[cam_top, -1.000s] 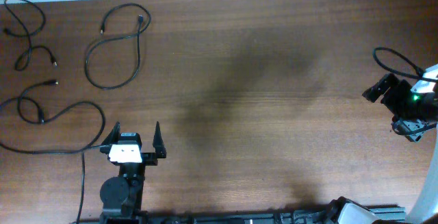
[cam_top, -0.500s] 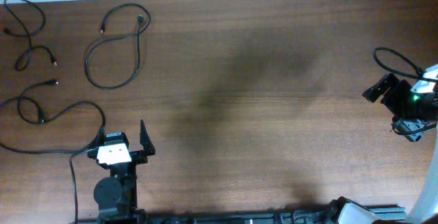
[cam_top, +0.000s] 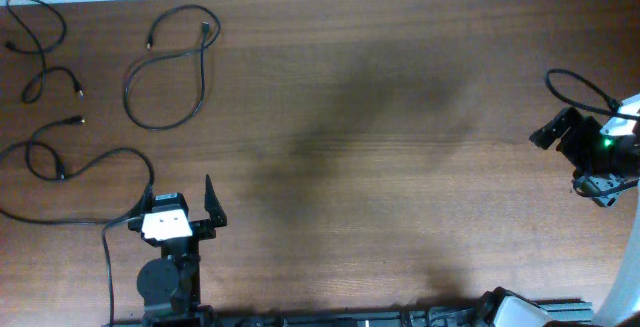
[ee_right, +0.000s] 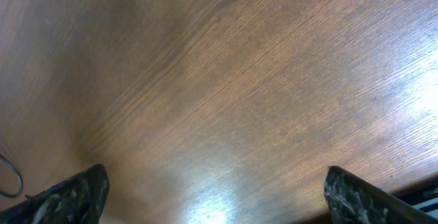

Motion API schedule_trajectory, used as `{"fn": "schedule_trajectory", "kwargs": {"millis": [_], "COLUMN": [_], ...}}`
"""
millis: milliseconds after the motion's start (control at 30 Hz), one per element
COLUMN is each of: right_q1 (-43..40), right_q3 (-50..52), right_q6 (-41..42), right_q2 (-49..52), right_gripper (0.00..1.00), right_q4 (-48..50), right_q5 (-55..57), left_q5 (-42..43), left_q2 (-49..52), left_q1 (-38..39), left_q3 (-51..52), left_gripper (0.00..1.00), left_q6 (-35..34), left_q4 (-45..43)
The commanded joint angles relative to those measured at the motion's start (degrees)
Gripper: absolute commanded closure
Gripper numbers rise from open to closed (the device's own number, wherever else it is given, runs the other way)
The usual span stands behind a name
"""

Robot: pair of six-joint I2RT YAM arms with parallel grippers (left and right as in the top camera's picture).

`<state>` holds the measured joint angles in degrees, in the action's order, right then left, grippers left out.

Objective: Untangle cables

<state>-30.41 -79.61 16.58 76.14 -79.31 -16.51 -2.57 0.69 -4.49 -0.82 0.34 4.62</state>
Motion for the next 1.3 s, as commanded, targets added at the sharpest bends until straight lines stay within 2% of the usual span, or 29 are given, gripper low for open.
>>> {"fn": "schedule_trajectory", "kwargs": {"millis": [0,567,633,800,967,1133,1267], "right_q1": [-0.3,-0.3,-0.3,0.4,6.4,17.3,22.1], "right_q3": [-0.8,-0.8,-0.8,-0.5,0.0,0.2,0.8], "right_q6": [0.4,0.4,-1.6,-1.6,-1.6,-1.6,-1.1], "right_q2": [-0.1,-0.1,-0.1,-0.1,-0.1,-0.1,-0.7], "right_gripper": [0.01,0.01,0.01,0.01,0.01,0.01,0.01], "right_q4": [0.0,0.1,0.3,-4.9,-3.0,0.3,1.0], "right_q5": [0.5,0.7,4.9,6.1,6.7,10.2,10.8], "left_q5": [-0.6,-0.6,-0.6,-0.6,-0.6,-0.6,-0.6], "left_q2": [0.0,0.0,0.0,0.0,0.0,0.0,0.0], "left_q1": [-0.3,-0.3,-0.3,-0.3,-0.3,-0.3,-0.3], "left_q3": [0.3,0.3,0.3,0.3,0.3,0.3,0.3], "left_gripper": [0.01,0.01,0.01,0.01,0.01,0.01,0.01], "left_q6": [-0.6,-0.6,-0.6,-0.6,-0.6,-0.6,-0.6], "left_q4": [0.0,0.0,0.0,0.0,0.0,0.0,0.0]}}
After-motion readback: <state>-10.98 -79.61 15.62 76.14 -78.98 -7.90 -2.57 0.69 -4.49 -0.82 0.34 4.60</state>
